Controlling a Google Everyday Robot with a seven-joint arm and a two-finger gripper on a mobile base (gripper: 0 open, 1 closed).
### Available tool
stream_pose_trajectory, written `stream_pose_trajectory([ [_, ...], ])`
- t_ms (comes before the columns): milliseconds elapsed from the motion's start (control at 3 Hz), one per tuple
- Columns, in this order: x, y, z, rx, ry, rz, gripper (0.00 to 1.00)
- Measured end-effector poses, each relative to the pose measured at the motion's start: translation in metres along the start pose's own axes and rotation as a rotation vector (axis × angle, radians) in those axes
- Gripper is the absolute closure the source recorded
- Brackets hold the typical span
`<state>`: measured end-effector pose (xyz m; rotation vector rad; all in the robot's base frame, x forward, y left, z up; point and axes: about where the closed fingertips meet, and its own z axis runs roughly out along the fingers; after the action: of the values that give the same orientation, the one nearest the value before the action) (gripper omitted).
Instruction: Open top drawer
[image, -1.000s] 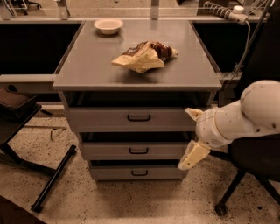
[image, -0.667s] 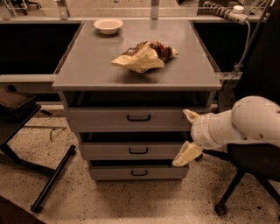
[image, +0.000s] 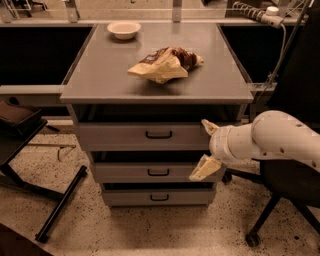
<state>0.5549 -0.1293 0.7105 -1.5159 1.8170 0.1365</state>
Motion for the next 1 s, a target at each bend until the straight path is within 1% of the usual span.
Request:
stream_pose_trajectory([
  [333, -0.003, -0.011, 0.025, -0.006, -0.008, -0.011, 0.0],
  [667, -0.01, -0.017, 0.045, -0.022, -0.012, -0.03, 0.0],
  [1000, -0.021, -0.024, 0.059, -0.037, -0.011, -0.061, 0.0],
])
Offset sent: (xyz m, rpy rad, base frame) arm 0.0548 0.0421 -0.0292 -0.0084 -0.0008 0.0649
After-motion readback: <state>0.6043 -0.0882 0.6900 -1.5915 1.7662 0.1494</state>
